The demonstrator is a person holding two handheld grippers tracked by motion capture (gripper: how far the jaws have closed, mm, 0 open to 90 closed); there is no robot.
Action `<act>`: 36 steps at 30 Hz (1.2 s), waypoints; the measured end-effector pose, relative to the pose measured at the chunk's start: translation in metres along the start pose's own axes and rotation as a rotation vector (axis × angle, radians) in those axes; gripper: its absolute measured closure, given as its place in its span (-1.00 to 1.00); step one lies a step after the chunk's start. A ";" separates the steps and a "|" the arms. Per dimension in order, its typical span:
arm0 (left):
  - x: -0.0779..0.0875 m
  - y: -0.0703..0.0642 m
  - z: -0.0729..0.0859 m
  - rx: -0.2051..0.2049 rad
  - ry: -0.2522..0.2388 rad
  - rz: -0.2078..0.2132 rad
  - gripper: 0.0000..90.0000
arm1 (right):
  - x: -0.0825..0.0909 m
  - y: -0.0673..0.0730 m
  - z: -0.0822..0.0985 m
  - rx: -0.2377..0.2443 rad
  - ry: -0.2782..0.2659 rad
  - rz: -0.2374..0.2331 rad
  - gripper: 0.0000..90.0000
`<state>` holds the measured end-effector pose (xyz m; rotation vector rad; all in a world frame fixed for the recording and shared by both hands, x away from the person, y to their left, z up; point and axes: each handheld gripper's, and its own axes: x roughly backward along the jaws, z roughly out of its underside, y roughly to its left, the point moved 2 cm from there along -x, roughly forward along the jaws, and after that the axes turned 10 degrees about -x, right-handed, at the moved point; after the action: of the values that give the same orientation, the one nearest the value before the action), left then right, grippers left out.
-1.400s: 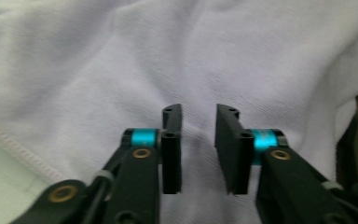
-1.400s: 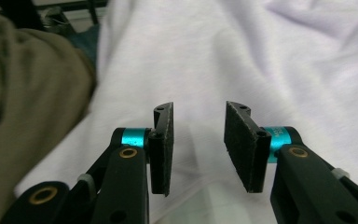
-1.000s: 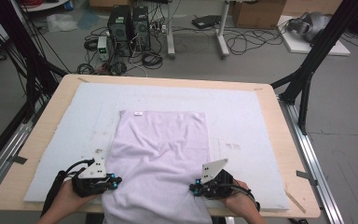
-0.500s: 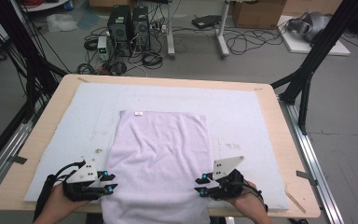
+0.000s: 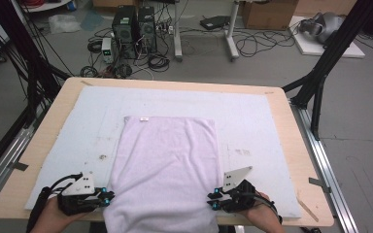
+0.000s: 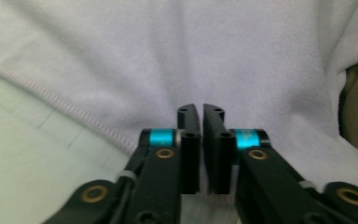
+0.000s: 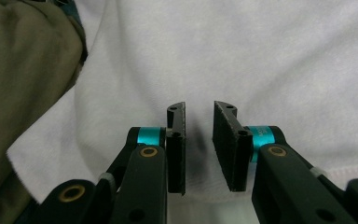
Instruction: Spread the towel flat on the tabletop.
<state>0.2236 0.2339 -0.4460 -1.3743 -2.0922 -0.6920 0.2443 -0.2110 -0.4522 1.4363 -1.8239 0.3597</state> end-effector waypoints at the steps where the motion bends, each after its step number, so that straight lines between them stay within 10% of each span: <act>1: 0.001 0.004 0.000 0.014 -0.002 -0.017 0.61 | 0.002 -0.001 -0.001 -0.006 -0.010 0.002 0.59; 10: -0.022 0.018 -0.010 0.021 0.032 -0.028 0.36 | -0.002 -0.001 0.000 0.005 0.001 -0.004 0.50; 16: -0.022 0.019 -0.008 0.022 0.019 -0.033 0.52 | 0.004 0.001 0.008 0.016 0.001 0.002 0.91; 36: -0.032 0.060 -0.024 0.085 -0.027 -0.077 0.19 | 0.014 -0.040 -0.016 -0.090 -0.093 0.086 0.41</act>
<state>0.2941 0.2176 -0.4429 -1.2692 -2.1792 -0.6106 0.2860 -0.2234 -0.4405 1.3353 -1.9561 0.2543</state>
